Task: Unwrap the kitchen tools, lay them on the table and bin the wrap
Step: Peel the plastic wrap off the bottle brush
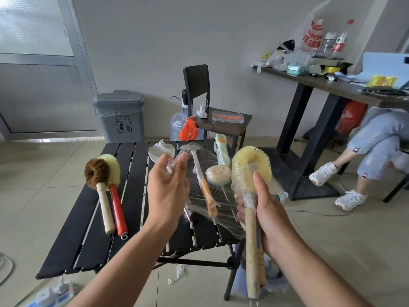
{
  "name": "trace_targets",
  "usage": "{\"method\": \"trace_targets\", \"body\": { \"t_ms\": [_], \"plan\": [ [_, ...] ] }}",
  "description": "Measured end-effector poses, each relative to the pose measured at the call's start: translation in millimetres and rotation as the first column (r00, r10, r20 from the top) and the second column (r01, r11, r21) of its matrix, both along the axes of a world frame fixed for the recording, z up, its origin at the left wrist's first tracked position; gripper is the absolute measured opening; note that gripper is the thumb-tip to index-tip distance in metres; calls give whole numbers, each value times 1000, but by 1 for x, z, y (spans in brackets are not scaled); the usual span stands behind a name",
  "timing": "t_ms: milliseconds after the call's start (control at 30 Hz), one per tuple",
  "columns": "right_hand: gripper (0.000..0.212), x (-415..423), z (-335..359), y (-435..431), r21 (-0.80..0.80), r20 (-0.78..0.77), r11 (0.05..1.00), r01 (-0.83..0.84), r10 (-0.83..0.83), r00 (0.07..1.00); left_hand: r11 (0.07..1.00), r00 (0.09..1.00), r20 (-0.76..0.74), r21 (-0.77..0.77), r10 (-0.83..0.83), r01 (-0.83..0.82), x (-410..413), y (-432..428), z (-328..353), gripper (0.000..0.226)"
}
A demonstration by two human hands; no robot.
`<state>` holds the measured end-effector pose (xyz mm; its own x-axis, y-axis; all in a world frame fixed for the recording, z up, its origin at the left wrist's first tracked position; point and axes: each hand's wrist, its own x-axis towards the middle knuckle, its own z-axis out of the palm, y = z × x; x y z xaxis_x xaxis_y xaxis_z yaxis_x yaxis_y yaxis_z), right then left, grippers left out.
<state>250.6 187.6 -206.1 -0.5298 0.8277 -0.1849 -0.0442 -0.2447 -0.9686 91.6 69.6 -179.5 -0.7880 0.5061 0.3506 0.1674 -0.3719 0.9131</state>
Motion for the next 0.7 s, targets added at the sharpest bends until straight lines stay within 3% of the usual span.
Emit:
{"method": "trace_targets", "body": {
  "t_ms": [133, 200, 300, 400, 500, 600, 700],
  "plan": [
    [73, 0, -1, 4, 0, 25, 1000, -32, 31, 999, 985, 992, -10, -116, 128, -129, -12, 1, -8, 50],
    [77, 1, -3, 6, -101, -12, 992, -72, 71, 997, 974, 993, -1, -193, 119, -117, -15, 2, -13, 43],
    [84, 4, -5, 8, -266, -139, 951, -157, 124, 983, 927, 995, 60, -362, -77, 94, -14, -1, -12, 35],
    [75, 6, -7, 6, -90, -34, 976, -198, 196, 980, 761, 941, 21, -582, -339, 287, -9, -2, -8, 49],
    [55, 5, -7, 3, 57, 63, 988, -143, 139, 988, 636, 860, -58, -698, -507, 328, -2, -3, -9, 47],
    [38, 10, 0, 5, 55, 57, 993, -108, 104, 993, 693, 855, -159, -666, -494, 277, -2, -6, -9, 45],
    [42, 14, 7, 7, -13, -10, 989, -150, 150, 989, 772, 883, -160, -570, -441, 281, -5, -8, -10, 55]
  ]
}}
